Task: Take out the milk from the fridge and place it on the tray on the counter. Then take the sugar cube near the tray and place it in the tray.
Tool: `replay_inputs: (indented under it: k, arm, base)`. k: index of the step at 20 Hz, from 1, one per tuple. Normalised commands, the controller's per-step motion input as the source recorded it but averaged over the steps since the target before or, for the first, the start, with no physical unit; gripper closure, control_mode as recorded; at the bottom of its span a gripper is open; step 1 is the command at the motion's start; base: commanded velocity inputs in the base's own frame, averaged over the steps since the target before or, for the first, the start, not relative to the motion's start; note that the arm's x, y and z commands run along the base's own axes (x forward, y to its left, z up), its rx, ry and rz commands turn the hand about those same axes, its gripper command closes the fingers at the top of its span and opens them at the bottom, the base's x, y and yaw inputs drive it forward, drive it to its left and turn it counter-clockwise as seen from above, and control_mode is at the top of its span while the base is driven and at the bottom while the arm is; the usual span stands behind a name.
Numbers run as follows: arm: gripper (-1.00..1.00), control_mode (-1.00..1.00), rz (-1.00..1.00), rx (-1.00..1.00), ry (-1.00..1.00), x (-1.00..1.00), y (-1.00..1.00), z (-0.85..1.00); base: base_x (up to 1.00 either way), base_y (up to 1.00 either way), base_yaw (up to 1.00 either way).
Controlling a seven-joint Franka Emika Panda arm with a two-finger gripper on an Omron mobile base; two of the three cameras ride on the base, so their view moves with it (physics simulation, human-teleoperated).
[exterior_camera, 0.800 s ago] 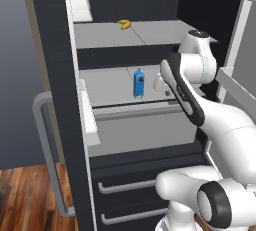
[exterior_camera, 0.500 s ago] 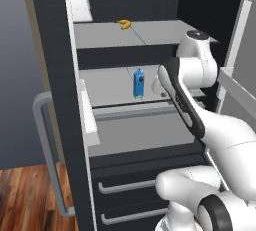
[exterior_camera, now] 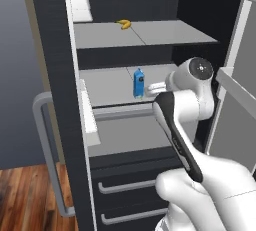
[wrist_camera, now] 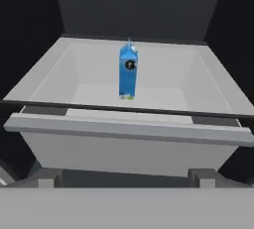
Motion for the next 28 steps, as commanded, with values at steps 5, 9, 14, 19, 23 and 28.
replay_inputs:
  k: [5, 9, 14, 19, 23, 28]
  arm:
    - [-1.00, -1.00, -0.02, 0.01, -0.02, 0.32, -0.04, 0.00]
    - [-1.00, -1.00, 0.00, 0.04, 0.00, 0.16, -0.18, 0.00]
    - [-1.00, -1.00, 0.00, 0.03, 0.01, 0.39, -0.01, 0.01]
    - [-1.00, -1.00, 0.00, 0.00, 0.00, 0.46, 0.00, 0.06]
    - [-1.00, -1.00, 0.00, -0.02, -0.06, 0.10, 0.00, 0.24]
    - [-1.00, -1.00, 0.00, 0.00, -0.03, 0.09, 0.02, 0.28]
  base:
    - [0.00, 0.00, 0.00]
    - [0.00, 0.00, 0.00]
    - [0.00, 0.00, 0.00]
    - [0.00, 0.00, 0.00]
    - [0.00, 0.00, 0.00]
    - [0.00, 0.00, 0.00]
